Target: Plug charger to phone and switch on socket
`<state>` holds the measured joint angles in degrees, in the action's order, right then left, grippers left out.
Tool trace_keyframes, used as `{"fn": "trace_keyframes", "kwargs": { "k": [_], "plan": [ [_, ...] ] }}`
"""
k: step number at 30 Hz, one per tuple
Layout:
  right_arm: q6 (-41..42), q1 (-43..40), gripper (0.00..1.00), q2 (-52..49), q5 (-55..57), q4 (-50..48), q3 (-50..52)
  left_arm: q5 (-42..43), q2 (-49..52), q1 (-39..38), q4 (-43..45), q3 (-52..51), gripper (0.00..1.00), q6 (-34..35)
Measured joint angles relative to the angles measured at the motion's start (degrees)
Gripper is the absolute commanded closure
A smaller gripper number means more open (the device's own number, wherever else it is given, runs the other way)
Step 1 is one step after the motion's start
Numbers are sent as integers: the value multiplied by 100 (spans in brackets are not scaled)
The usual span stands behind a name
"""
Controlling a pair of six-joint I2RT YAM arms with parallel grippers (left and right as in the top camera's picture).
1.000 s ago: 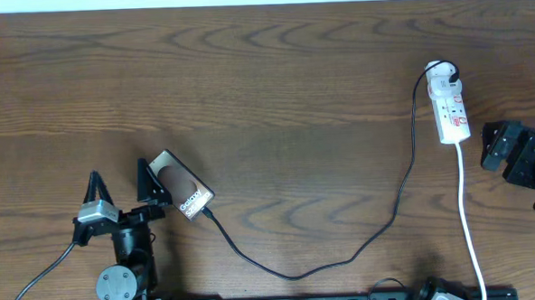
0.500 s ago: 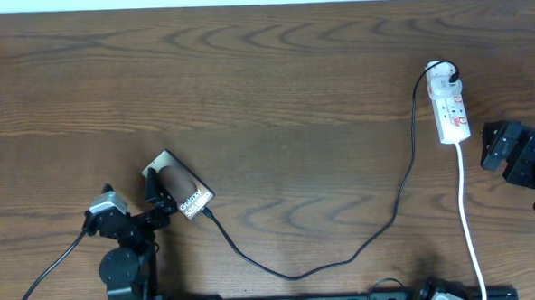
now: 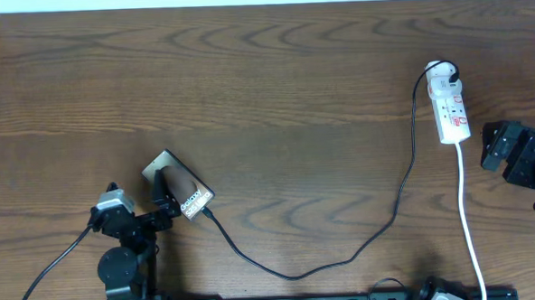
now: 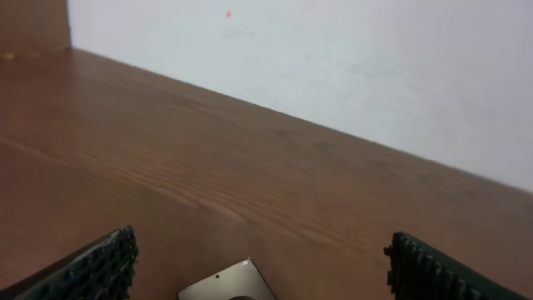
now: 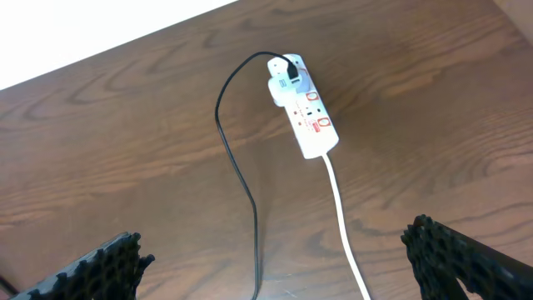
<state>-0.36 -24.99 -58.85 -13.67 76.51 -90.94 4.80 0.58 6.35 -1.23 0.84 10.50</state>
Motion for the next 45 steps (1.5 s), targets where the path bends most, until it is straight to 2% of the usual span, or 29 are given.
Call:
{"fn": "trace_keyframes", "kwargs": {
  "k": [9,45],
  "plan": [
    [0,0,1,0,0,-2,0,269,0,0,17,4,6,-636],
    [0,0,1,0,2,0,0,232,0,0,15,4,6,-758]
  ]
}}
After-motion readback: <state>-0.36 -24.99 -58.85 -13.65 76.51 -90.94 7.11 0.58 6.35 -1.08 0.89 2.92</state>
